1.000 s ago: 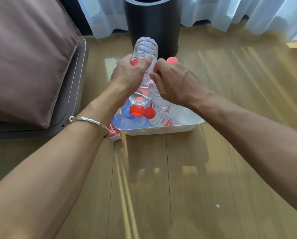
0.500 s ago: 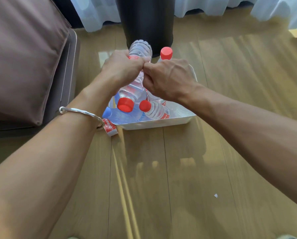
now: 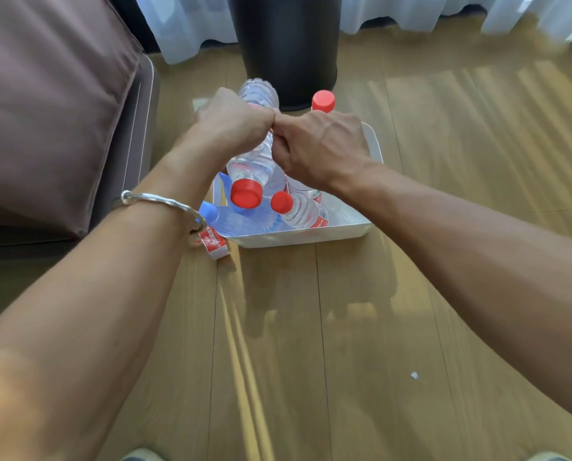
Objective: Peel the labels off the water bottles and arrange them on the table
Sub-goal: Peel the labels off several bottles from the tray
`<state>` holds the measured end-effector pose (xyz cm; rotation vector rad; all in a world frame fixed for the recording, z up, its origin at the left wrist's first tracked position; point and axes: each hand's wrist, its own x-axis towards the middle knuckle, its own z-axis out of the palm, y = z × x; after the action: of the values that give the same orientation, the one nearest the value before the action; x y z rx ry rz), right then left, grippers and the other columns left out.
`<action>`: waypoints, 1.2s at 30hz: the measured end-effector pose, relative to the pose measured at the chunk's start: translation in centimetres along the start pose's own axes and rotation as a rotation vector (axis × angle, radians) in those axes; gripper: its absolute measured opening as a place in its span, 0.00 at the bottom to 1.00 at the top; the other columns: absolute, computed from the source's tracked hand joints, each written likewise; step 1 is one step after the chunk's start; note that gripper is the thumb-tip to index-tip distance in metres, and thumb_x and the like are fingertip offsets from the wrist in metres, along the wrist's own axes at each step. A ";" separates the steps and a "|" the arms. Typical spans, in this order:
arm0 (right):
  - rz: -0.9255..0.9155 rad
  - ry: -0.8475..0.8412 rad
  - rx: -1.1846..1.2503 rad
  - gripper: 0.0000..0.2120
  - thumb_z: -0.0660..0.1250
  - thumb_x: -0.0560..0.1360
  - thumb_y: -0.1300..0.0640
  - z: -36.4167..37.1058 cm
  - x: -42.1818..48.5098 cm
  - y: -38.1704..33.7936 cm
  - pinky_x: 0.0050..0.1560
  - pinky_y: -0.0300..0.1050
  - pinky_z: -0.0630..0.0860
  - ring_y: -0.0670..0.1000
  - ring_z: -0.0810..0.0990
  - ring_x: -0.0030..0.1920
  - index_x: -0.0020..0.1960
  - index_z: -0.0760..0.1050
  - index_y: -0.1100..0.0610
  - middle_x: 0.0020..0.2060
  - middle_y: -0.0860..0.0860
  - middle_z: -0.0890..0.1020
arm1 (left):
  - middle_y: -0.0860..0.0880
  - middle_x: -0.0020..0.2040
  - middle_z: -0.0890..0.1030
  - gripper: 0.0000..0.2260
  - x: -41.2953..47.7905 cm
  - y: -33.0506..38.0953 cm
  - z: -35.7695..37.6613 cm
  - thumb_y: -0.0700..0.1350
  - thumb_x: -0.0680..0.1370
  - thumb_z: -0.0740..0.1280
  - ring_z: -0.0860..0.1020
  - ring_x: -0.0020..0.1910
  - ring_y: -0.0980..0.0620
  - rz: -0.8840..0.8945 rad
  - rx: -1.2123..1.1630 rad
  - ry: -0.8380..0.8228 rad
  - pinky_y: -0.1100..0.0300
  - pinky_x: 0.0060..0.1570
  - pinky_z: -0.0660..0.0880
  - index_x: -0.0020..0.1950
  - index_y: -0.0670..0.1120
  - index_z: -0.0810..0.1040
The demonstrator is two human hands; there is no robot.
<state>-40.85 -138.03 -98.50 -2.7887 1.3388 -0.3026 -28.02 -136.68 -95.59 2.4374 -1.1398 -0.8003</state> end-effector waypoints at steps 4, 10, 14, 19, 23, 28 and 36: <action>0.037 -0.017 0.017 0.16 0.49 0.84 0.52 0.1 0.3 -0.5 0.37 0.45 0.62 0.55 0.71 0.37 0.65 0.72 0.52 0.38 0.51 0.72 | 0.39 0.59 0.80 0.29 -0.7 0.0 -0.3 0.57 0.66 0.65 0.81 0.55 0.38 -0.013 -0.102 -0.023 0.52 0.47 0.78 0.61 0.43 0.78; 0.058 0.003 0.058 0.15 0.52 0.83 0.54 -0.7 1.0 -2.1 0.39 0.46 0.62 0.59 0.78 0.46 0.65 0.71 0.53 0.53 0.54 0.81 | 0.46 0.45 0.79 0.16 -0.1 -0.4 -1.6 0.52 0.72 0.69 0.78 0.36 0.48 -0.027 -0.151 0.049 0.59 0.31 0.74 0.55 0.44 0.77; 0.066 -0.035 0.046 0.12 0.53 0.83 0.57 -0.5 1.6 -3.3 0.42 0.47 0.64 0.59 0.80 0.53 0.63 0.71 0.56 0.56 0.53 0.81 | 0.45 0.48 0.82 0.18 0.1 -1.5 -2.7 0.52 0.70 0.69 0.81 0.40 0.46 -0.012 -0.186 0.094 0.56 0.37 0.78 0.56 0.43 0.78; 0.143 -0.087 0.171 0.11 0.52 0.84 0.57 0.0 1.8 -4.3 0.43 0.49 0.65 0.61 0.80 0.55 0.62 0.67 0.58 0.55 0.55 0.80 | 0.49 0.40 0.77 0.11 -0.3 -1.3 -3.2 0.50 0.75 0.67 0.77 0.35 0.51 -0.004 -0.210 0.078 0.61 0.29 0.71 0.51 0.45 0.74; 0.475 -0.154 0.239 0.13 0.55 0.80 0.64 -0.4 2.1 0.4 0.52 0.52 0.72 0.63 0.77 0.61 0.64 0.68 0.63 0.61 0.61 0.77 | 0.45 0.49 0.83 0.21 -1.4 -1.3 -3.8 0.53 0.69 0.75 0.84 0.44 0.46 -0.087 -0.372 -0.223 0.51 0.45 0.81 0.55 0.43 0.77; 0.424 -0.101 0.670 0.14 0.54 0.81 0.54 -1.2 2.1 1.4 0.26 0.42 0.71 0.51 0.82 0.30 0.47 0.73 0.61 0.38 0.59 0.81 | 0.44 0.47 0.84 0.20 -0.9 -1.1 -2.2 0.56 0.70 0.71 0.84 0.45 0.45 0.124 -0.446 -0.161 0.48 0.44 0.81 0.51 0.41 0.82; 0.458 -0.361 1.784 0.33 0.44 0.80 0.32 -2.7 2.1 1.5 0.56 0.54 0.80 0.55 0.84 0.53 0.61 0.77 0.55 0.51 0.55 0.85 | 0.47 0.43 0.84 0.14 -1.3 1.1 -1.5 0.51 0.83 0.61 0.82 0.44 0.49 0.373 -0.872 -0.219 0.52 0.51 0.79 0.47 0.45 0.82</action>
<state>-41.24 -140.50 -95.69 -0.9657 0.7638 -0.5297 -28.44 -136.30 -93.39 1.4076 -0.9784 -1.1458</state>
